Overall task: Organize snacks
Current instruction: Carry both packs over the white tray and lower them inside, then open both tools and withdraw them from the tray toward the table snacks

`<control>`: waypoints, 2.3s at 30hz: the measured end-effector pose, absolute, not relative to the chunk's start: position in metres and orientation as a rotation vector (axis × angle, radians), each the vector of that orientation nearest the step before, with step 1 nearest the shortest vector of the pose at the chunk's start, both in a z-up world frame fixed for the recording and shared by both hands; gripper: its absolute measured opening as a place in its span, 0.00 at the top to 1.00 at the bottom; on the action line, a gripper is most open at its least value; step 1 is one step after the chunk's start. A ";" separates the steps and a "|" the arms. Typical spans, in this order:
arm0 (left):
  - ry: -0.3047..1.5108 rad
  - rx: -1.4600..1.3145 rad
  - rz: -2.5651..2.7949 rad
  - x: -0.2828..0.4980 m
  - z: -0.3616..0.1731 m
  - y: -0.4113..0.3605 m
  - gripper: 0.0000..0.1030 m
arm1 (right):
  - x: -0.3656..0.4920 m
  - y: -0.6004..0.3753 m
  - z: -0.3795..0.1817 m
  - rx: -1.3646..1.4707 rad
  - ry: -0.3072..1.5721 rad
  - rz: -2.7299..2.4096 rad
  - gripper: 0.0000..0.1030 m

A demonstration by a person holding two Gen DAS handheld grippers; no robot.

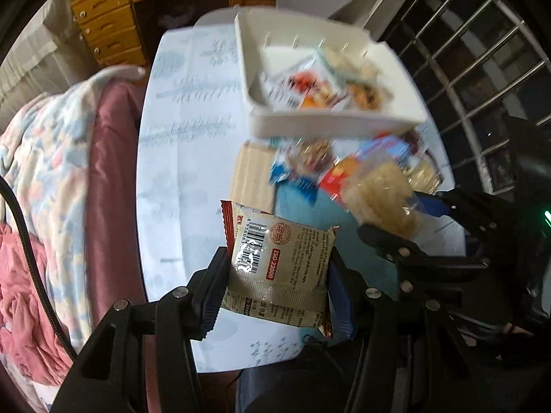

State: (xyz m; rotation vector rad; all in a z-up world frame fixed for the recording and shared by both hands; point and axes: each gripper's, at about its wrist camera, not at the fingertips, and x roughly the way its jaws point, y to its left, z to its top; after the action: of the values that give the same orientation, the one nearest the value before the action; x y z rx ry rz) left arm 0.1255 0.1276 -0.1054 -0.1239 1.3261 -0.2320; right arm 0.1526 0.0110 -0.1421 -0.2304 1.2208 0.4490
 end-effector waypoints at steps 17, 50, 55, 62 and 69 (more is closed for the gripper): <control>1.273 -0.140 -0.204 0.213 -0.042 0.070 0.48 | 0.235 -0.071 -0.079 0.008 1.185 0.319 0.47; 1.459 -0.150 -0.022 0.323 -0.120 0.027 0.19 | 0.310 -0.126 -0.157 0.226 1.415 0.368 0.41; 1.414 -0.148 0.004 0.306 -0.108 0.031 0.19 | 0.302 -0.120 -0.143 0.217 1.363 0.420 0.36; 1.356 -0.213 0.035 0.271 -0.092 0.047 0.18 | 0.289 -0.111 -0.140 0.216 1.361 0.453 0.36; 1.327 -0.283 0.074 0.224 -0.089 0.070 0.18 | 0.264 -0.096 -0.145 0.235 1.408 0.473 0.36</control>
State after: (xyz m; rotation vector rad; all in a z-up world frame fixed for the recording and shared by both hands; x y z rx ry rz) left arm 0.2237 0.0704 -0.0893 -0.2832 1.3272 0.0739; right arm 0.2642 -0.0957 -0.1452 0.2346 1.4079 0.4732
